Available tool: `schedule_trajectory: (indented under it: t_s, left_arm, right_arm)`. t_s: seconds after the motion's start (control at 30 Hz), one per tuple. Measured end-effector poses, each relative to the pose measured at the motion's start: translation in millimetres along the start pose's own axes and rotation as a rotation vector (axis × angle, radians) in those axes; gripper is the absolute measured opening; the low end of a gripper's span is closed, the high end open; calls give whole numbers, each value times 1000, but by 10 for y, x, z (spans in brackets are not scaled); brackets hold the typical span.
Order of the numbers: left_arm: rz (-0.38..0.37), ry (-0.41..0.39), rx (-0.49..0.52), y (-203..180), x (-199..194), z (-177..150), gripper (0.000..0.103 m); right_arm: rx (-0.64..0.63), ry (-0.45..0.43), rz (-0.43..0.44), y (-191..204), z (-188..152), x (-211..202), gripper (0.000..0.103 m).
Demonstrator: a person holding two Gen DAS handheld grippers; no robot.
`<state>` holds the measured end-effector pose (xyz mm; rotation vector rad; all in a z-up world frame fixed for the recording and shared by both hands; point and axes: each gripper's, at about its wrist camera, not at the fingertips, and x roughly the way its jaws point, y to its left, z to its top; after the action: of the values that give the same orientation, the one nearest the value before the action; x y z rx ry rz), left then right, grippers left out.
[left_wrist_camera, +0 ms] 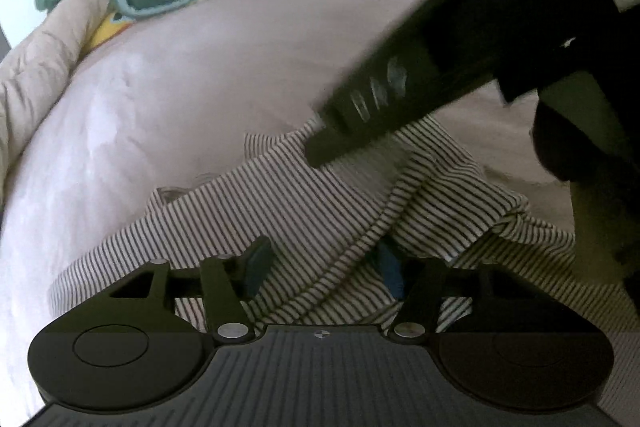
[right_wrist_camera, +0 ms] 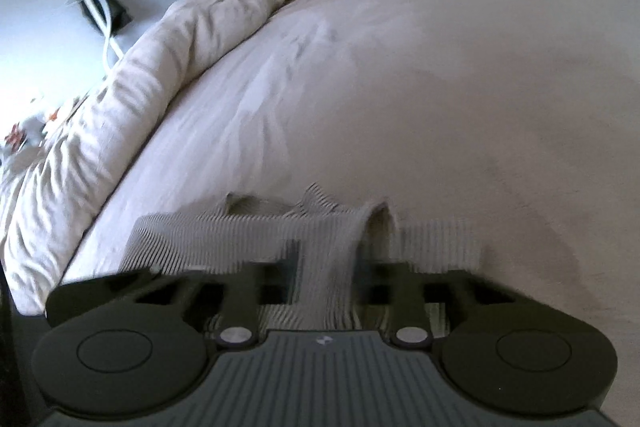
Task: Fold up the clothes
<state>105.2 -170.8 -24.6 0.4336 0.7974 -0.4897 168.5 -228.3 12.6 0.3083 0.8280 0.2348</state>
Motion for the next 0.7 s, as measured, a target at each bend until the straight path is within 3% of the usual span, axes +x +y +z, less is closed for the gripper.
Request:
schedule_trajectory:
  t_s: [0.03,0.07,0.23,0.37,0.53,0.6,0.63,0.7]
  left_arm:
    - [-2,-7,15,0,-36,10,17]
    - [-3,-13,30,-2,-82,32,11]
    - [-62,-91,-13,32,-391,174,11]
    - [-98,-105,-30,0,-395,275,13]
    - [-135,-9,-58,-15,-186,187,33]
    - [-134,-26,-95,115,-290,168,56]
    - [-132,-42,-117,204,-371,152,60]
    - [-132,-56,-191,406,-501,83,78]
  right_arm:
    - [-22,-5,5,55,-26,-24,5]
    - [-34,-11,8,89,-36,-91,4]
    - [-30,-77,15,81,2,-533,4]
    - [-20,-94,-57,-63,10,-667,4]
    - [-1,29,-157,-270,-204,-365,10]
    - [-24,-1,-203,-243,-242,-400,16]
    - [-30,-34,-219,-214,-236,-460,21]
    - [-47,-109,-220,-137,-232,-587,27]
